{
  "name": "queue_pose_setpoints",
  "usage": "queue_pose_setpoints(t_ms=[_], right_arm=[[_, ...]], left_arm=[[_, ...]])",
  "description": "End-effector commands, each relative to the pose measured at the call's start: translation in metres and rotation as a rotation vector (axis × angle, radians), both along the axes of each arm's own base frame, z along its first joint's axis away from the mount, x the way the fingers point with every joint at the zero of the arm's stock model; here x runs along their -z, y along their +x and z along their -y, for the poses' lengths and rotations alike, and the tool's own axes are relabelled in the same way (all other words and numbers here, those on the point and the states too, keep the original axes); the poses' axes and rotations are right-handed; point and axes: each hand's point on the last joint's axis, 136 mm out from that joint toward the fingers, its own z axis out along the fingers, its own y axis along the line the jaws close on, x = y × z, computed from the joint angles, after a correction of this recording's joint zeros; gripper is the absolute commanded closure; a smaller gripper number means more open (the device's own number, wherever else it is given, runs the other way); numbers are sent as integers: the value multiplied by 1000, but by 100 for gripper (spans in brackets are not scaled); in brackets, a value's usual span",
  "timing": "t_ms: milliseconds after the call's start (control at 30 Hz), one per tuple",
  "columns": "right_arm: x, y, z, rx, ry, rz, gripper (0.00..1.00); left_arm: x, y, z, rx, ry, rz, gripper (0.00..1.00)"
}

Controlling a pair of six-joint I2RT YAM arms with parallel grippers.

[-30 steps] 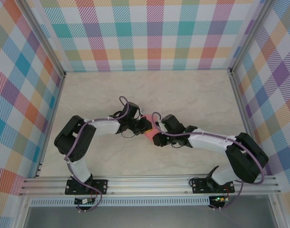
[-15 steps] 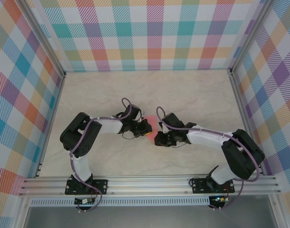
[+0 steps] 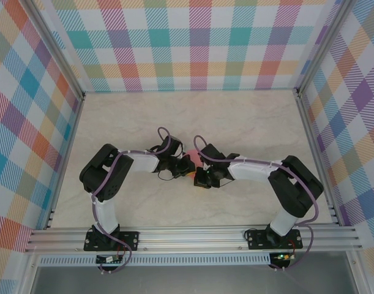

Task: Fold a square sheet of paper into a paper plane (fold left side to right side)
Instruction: Third fold the triangle at the center of the table.

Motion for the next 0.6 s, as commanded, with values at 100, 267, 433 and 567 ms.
queue_pose_setpoints(t_ms=[100, 267, 433, 567], right_arm=[[11, 3, 6, 67, -86, -46, 94], [15, 0, 18, 82, -149, -62, 94], [24, -13, 36, 84, -223, -102, 95], [29, -23, 48, 91, -261, -123, 96]], left_arm=[[20, -9, -10, 3, 72, -18, 96], [21, -9, -11, 1, 76, -19, 96], [24, -8, -13, -2, 83, -20, 97], [24, -8, -15, -6, 87, -20, 97]])
